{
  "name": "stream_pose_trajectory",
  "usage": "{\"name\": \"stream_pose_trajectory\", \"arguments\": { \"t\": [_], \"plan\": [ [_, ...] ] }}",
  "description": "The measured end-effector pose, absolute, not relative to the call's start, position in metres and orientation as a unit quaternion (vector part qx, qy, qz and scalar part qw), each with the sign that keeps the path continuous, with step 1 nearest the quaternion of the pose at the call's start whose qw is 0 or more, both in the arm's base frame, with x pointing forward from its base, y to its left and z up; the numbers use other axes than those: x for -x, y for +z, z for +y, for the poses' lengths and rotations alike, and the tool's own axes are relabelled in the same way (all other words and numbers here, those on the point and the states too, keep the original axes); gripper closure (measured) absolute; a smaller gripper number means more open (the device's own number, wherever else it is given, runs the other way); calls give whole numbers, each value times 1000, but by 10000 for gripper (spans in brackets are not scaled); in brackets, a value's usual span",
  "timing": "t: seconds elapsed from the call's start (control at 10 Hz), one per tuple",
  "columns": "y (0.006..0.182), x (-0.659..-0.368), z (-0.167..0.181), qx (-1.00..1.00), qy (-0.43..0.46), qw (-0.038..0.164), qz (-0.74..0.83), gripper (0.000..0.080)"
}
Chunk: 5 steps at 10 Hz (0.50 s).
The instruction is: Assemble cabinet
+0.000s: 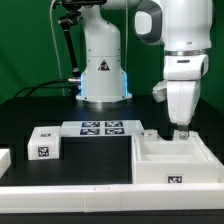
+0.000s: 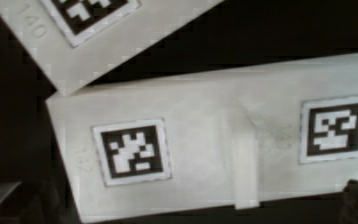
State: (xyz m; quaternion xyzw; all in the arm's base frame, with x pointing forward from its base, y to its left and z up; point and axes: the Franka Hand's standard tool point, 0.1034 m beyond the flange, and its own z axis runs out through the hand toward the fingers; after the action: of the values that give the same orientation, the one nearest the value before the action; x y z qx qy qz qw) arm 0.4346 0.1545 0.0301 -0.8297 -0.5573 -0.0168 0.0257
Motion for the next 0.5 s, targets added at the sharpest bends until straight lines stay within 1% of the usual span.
{"name": "stream_pose_trajectory", "arguments": {
  "t": [0.2, 0.5],
  "plan": [
    [20, -432, 155, 827, -21, 29, -561, 3],
    [19, -430, 160, 824, -23, 29, -566, 3]
  ]
}}
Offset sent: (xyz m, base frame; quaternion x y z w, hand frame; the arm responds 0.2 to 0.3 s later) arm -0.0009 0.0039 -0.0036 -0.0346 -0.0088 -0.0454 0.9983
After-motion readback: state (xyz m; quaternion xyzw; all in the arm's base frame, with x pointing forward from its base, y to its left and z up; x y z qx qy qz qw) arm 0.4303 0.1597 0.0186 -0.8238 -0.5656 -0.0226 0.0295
